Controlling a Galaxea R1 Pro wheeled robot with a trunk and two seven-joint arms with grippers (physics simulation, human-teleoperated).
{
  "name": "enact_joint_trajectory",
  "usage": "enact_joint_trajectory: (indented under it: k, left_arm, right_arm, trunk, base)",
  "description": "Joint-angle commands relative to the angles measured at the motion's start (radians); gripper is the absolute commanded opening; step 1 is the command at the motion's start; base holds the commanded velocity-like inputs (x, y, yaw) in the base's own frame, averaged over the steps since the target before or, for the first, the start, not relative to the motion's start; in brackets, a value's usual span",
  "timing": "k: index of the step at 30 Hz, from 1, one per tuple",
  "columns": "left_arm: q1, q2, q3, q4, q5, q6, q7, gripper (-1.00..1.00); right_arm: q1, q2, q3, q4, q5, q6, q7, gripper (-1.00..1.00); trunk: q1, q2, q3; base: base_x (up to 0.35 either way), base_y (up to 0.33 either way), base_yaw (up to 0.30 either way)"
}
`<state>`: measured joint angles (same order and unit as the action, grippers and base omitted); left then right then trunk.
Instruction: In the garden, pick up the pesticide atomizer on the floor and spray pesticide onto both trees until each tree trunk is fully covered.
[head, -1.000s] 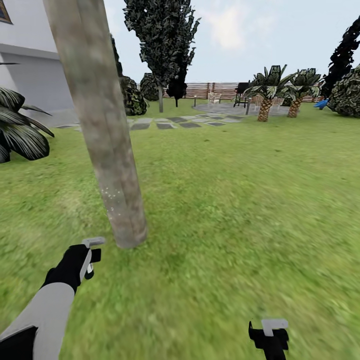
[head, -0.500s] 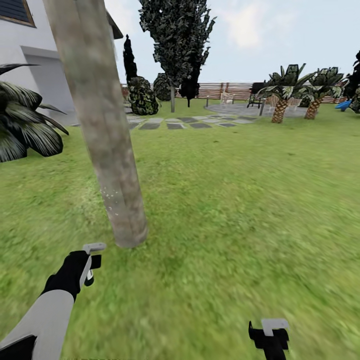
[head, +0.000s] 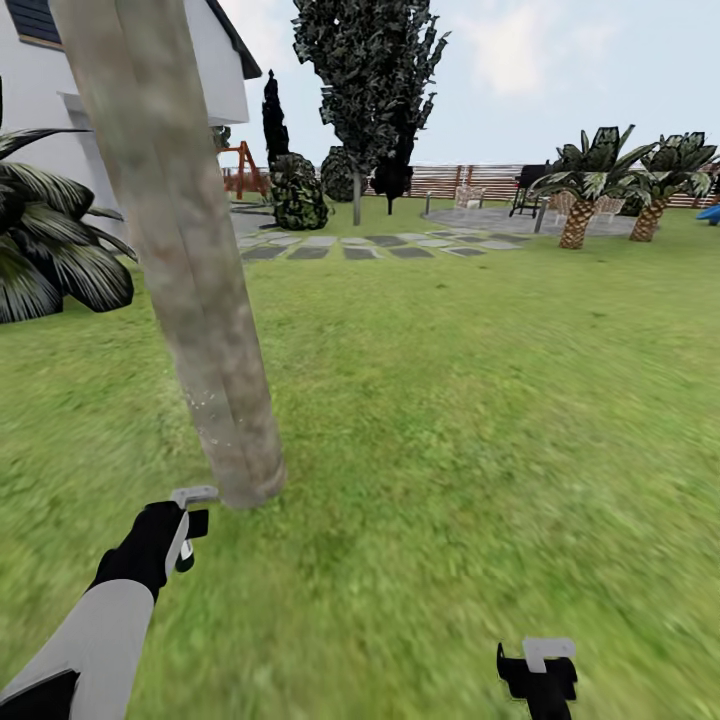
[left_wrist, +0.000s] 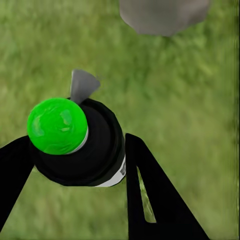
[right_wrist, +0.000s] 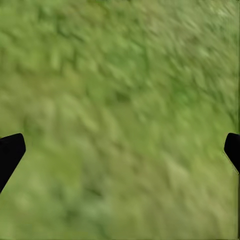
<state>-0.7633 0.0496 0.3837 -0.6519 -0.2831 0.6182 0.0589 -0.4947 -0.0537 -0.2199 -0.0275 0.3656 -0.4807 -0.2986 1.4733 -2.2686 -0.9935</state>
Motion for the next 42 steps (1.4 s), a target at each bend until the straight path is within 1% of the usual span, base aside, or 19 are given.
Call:
enact_joint_trajectory:
  k: [1,14,24,38,40,42]
  left_arm:
    - [-0.001,0.0,0.001,-0.003,0.001,0.005,0.001,-1.0]
    - [-0.001,-0.001,0.003,-0.005,0.002,0.005,0.004,-1.0]
    - [-0.001,0.001,0.005,-0.005,0.002,0.005,0.006,-1.0]
    - [-0.001,0.001,0.003,-0.004,0.002,0.005,0.009,-1.0]
    - [-0.001,-0.003,0.003,0.0,0.004,0.005,0.005,-1.0]
    - [-0.001,-0.013,0.002,-0.003,0.004,0.006,0.003,-1.0]
  right_arm:
    - [-0.001,0.0,-0.007,0.001,0.01,-0.003,-0.004,1.0]
    - [-0.001,0.001,-0.007,0.001,0.01,-0.003,-0.004,1.0]
    - [-0.001,0.002,-0.007,0.001,0.01,-0.003,-0.004,1.0]
    - [-0.001,0.002,-0.007,0.001,0.01,-0.003,-0.004,1.0]
    - [-0.001,0.002,-0.007,0.001,0.01,-0.003,-0.004,1.0]
    - [-0.001,0.001,-0.007,0.001,0.01,-0.003,-0.004,1.0]
  trunk:
    - [0.0,0.0,-0.001]
    - [0.0,0.0,-0.001]
    - [0.0,0.0,-0.001]
    - [0.0,0.0,-0.001]
    - [0.0,0.0,-0.001]
    - [0.0,0.0,-0.001]
  base:
    - [0.161,-0.24,0.0]
    - [0.101,-0.266,0.023]
    - [0.1,-0.269,0.266]
    - [0.168,-0.258,0.276]
    - [0.149,-0.246,0.276]
    - [0.045,-0.27,0.272]
